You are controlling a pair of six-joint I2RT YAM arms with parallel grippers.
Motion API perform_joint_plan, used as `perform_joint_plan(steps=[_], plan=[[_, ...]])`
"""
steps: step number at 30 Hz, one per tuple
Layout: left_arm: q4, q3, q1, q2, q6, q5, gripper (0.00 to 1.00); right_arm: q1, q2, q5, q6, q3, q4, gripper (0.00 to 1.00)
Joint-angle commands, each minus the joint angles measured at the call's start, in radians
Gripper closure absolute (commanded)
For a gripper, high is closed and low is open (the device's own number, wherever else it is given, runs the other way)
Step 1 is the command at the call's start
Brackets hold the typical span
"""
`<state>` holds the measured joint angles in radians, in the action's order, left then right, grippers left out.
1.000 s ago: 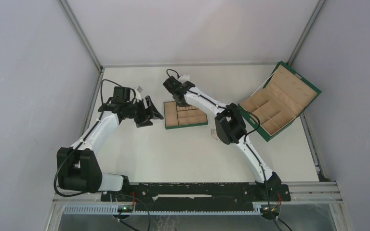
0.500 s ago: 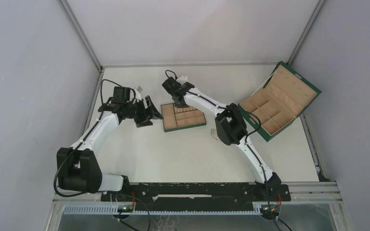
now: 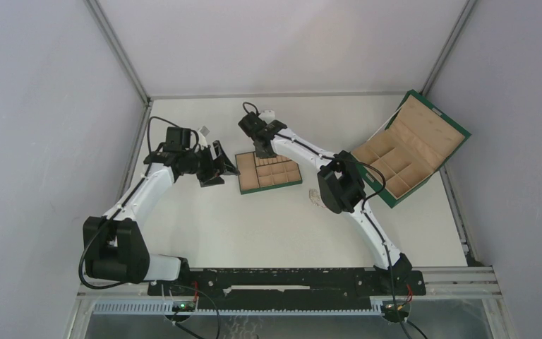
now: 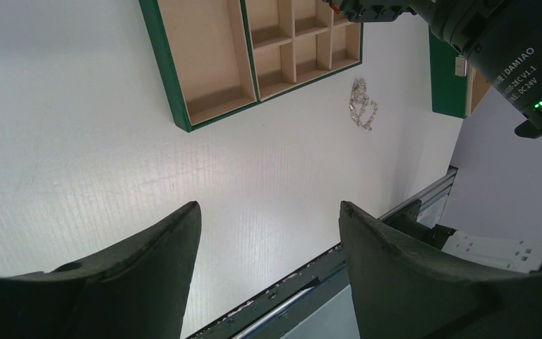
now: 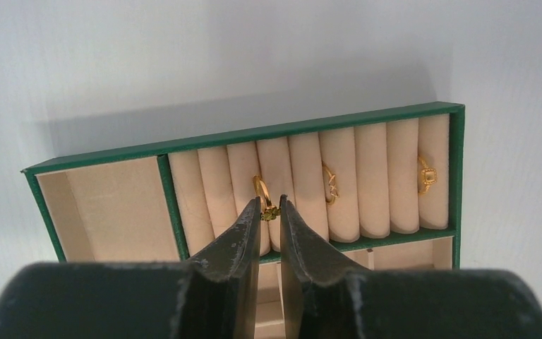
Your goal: Organize the mixed jewelry
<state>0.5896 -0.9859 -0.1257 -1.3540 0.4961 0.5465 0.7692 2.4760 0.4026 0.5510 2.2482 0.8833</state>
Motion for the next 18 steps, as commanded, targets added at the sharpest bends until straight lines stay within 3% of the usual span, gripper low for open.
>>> perform_joint_plan(steps=[1, 3, 6, 18], plan=[[-0.010, -0.047, 0.000, 0.022, -0.020, 0.026, 0.24, 0.009, -0.078, -0.029, -0.024, -0.004, -0.044, 0.78], [-0.010, -0.045, -0.001, 0.024, -0.020, 0.023, 0.24, 0.008, -0.077, -0.031, -0.024, -0.006, -0.045, 0.82], [-0.010, -0.041, 0.000, 0.028, -0.019, 0.021, 0.24, 0.009, -0.078, -0.030, -0.023, -0.011, -0.046, 0.99], [-0.010, -0.030, 0.000, 0.037, -0.020, 0.021, 0.24, 0.027, -0.089, 0.042, -0.056, -0.014, -0.045, 1.00]])
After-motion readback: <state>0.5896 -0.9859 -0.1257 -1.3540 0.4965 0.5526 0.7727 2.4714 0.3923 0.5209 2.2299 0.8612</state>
